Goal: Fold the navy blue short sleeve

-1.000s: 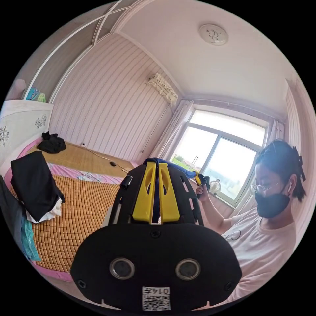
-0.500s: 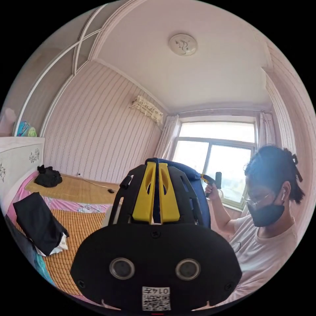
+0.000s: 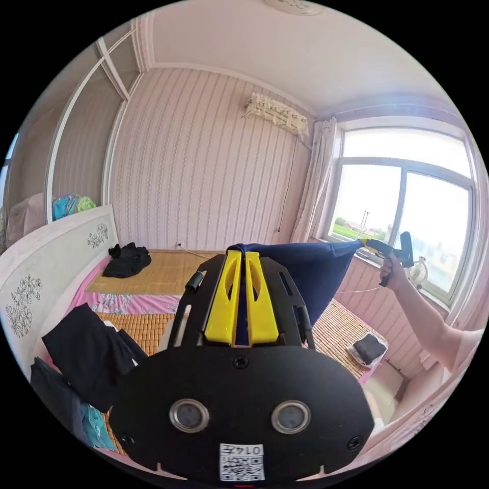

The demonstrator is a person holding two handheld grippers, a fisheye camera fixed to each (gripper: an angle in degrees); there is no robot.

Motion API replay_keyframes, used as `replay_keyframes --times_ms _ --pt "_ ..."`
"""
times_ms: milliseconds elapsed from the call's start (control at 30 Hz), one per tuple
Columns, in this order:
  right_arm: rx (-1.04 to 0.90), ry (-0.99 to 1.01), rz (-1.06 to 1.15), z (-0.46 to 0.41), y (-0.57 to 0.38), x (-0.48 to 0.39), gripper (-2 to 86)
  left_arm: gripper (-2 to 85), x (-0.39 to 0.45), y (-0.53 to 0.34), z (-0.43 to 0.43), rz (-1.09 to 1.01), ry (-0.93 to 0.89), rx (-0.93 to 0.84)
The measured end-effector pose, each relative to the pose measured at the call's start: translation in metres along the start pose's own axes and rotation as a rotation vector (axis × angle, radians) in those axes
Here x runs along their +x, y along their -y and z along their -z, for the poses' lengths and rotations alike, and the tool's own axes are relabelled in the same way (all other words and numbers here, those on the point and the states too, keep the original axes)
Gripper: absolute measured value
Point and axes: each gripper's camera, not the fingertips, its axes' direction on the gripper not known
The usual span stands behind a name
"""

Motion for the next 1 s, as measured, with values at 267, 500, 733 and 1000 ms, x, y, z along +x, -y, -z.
replay_keyframes --times_ms 267,500,733,1000 --pt "-0.336 -0.079 -0.101 -0.062 -0.135 0.034 0.6 -1.0 -0.023 -0.146 -0.088 0.124 -0.055 -0.394" --pt "-0.733 -0.21 -0.332 -0.135 -0.287 0.065 0.6 -1.0 -0.033 -0.325 -0.162 0.357 -0.07 -0.772" --pt "-0.842 -0.18 -0.504 -0.144 -0.327 0.059 0.6 -1.0 -0.048 -0.405 -0.174 0.426 -0.081 -0.988" --pt "-0.927 -0.156 -0.41 -0.154 -0.307 0.008 0.8 -1.0 -0.053 -0.425 -0.167 0.351 -0.14 -1.075"
